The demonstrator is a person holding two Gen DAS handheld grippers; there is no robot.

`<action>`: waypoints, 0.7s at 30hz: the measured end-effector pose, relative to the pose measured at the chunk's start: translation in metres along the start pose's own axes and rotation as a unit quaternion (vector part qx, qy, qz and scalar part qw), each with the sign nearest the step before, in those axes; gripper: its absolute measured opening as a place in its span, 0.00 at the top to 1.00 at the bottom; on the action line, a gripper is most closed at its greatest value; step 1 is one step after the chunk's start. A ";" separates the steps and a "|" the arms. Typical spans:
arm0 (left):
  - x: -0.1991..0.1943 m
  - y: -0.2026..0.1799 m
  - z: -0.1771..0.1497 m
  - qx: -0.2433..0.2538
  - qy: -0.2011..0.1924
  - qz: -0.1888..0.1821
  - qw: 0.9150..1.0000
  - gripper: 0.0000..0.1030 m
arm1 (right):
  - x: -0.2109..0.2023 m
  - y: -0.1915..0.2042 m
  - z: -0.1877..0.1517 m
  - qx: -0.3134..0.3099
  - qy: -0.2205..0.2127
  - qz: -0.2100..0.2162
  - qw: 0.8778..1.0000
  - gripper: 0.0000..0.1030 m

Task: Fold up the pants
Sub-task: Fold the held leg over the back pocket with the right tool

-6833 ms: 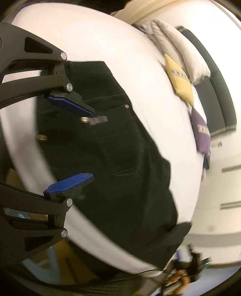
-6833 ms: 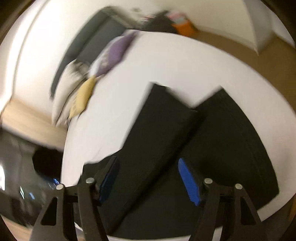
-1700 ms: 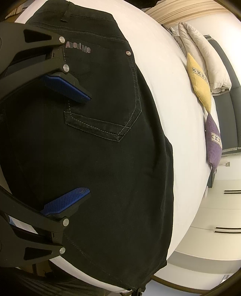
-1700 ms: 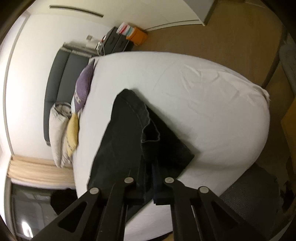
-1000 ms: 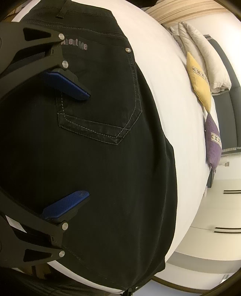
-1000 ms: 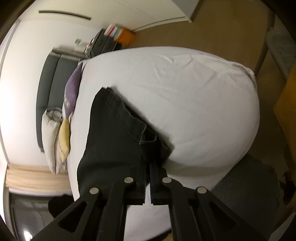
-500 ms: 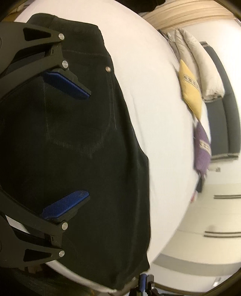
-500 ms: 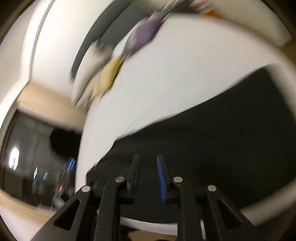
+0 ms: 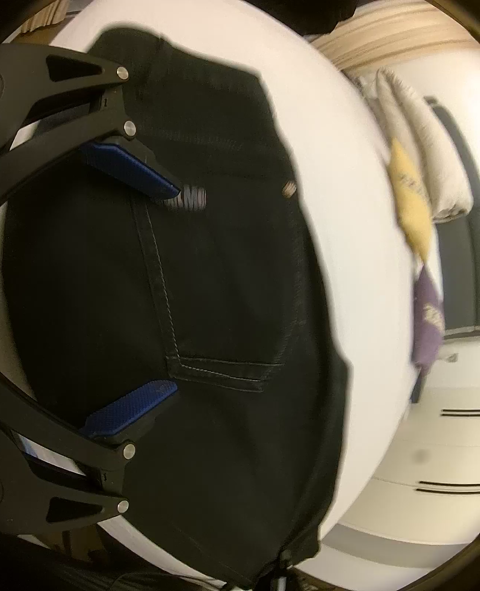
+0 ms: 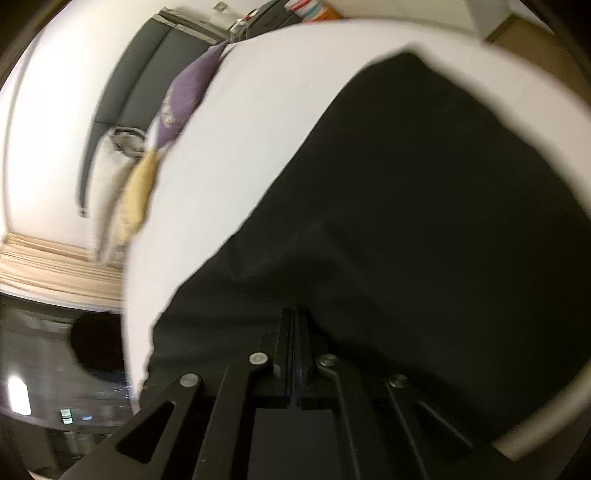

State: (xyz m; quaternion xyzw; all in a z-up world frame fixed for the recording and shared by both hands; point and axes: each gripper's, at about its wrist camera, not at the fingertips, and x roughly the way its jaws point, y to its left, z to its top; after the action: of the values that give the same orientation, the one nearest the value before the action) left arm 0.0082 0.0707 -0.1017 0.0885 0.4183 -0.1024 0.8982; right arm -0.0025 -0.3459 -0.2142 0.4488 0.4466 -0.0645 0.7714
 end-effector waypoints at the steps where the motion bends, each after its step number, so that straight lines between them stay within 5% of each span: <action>1: -0.010 0.001 -0.002 -0.005 -0.017 0.000 1.000 0.02 | -0.008 0.010 -0.006 -0.020 -0.003 -0.006 1.000 0.93; 4: -0.014 0.017 0.001 -0.025 -0.023 0.008 0.999 0.02 | -0.011 0.055 -0.035 -0.082 0.041 0.077 0.993 0.91; 7: -0.002 0.025 -0.003 -0.031 -0.002 0.017 0.999 0.03 | 0.010 0.096 -0.070 -0.140 0.099 0.134 0.976 0.72; 10: 0.010 0.029 -0.011 -0.039 0.028 0.016 0.999 0.02 | 0.053 0.083 -0.090 -0.103 0.167 0.069 0.978 0.73; 11: 0.007 0.030 -0.014 -0.040 0.022 0.015 0.999 0.02 | 0.059 0.067 -0.093 -0.068 0.180 0.063 0.979 0.96; 12: 0.006 0.031 -0.014 -0.041 0.021 0.014 0.999 0.02 | 0.061 0.060 -0.091 -0.053 0.180 0.058 0.980 1.00; 17: 0.000 0.037 -0.019 -0.053 -0.001 0.015 0.998 0.03 | 0.039 0.033 -0.095 -0.036 0.182 0.029 0.982 1.00; 20: -0.010 0.041 -0.014 -0.061 -0.026 0.015 0.998 0.03 | 0.028 0.053 -0.093 -0.081 0.182 -0.036 0.979 0.97; 21: -0.013 0.042 -0.011 -0.060 -0.032 0.018 0.998 0.03 | 0.020 0.071 -0.093 -0.103 0.180 -0.029 0.978 0.95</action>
State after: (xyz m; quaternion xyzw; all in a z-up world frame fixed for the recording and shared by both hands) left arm 0.0028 0.1157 -0.0955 0.0382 0.3935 -0.0635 0.9163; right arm -0.0139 -0.2281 -0.2029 0.3582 0.5952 0.0414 0.7181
